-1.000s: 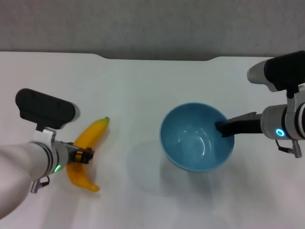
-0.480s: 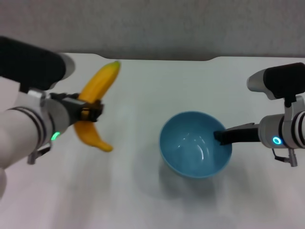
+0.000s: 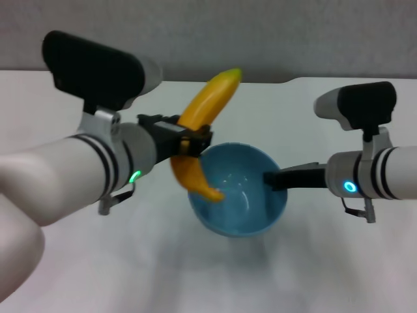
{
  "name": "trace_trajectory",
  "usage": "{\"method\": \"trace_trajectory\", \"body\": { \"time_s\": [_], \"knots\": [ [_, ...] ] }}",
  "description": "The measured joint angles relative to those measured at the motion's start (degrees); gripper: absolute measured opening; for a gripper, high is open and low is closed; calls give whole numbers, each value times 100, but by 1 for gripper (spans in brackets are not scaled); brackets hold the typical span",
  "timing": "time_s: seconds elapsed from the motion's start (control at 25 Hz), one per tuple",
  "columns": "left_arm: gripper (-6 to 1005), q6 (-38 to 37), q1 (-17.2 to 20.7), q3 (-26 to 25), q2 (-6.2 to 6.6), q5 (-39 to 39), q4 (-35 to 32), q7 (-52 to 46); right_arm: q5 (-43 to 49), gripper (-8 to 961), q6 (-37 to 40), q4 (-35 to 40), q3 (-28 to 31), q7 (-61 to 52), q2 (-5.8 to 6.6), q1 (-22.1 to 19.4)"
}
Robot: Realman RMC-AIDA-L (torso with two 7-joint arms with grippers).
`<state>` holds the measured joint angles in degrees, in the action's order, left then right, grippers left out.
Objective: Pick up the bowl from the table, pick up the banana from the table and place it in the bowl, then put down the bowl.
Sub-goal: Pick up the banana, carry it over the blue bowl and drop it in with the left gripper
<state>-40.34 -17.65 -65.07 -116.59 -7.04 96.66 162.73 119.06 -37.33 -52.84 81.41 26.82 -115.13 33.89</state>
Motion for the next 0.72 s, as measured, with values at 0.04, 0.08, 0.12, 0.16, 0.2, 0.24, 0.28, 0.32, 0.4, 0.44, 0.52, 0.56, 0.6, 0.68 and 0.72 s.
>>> {"method": "trace_trajectory", "body": {
  "time_s": [0.04,0.08,0.12,0.16,0.2,0.24,0.28,0.32,0.4,0.44,0.52,0.56,0.6,0.68,0.72],
  "knots": [
    [566,114,-71,30,-3,-118,-42,2,-26,73,22,15,-25,5,-2,30],
    [568,114,-71,30,-3,-118,-42,2,-66,73,52,47,-62,5,-4,63],
    [571,251,-127,90,-4,-197,-130,0,-118,74,82,80,-109,6,-6,92],
    [574,388,-154,160,-8,-220,-219,-6,-179,74,112,106,-166,6,-9,117],
    [576,435,-160,183,-11,-222,-249,-9,-235,75,139,131,-226,6,-10,145],
    [579,597,-169,245,-18,-225,-358,-18,-286,75,167,142,-288,7,-10,175],
    [581,597,-169,245,-18,-225,-358,-18,-286,75,167,142,-288,7,-10,175],
    [584,676,-168,267,-23,-233,-416,-21,-295,76,172,141,-302,7,-10,182],
    [589,820,-165,296,-28,-286,-532,-29,-296,77,173,133,-302,7,-9,185],
    [592,874,-165,307,-28,-331,-587,-30,-296,77,174,132,-301,7,-9,185],
    [597,980,-166,319,-28,-450,-706,-18,-296,78,174,131,-287,8,-5,186],
    [600,1016,-169,325,-27,-487,-753,-12,-296,78,174,130,-278,7,-3,187],
    [602,1038,-172,334,-27,-510,-787,-7,-296,79,174,129,-274,7,-1,187],
    [608,1073,-207,373,-22,-530,-868,1,-296,79,174,131,-270,8,0,188],
    [610,1075,-221,387,-20,-531,-888,1,-296,80,174,135,-268,7,0,188]
  ]
}}
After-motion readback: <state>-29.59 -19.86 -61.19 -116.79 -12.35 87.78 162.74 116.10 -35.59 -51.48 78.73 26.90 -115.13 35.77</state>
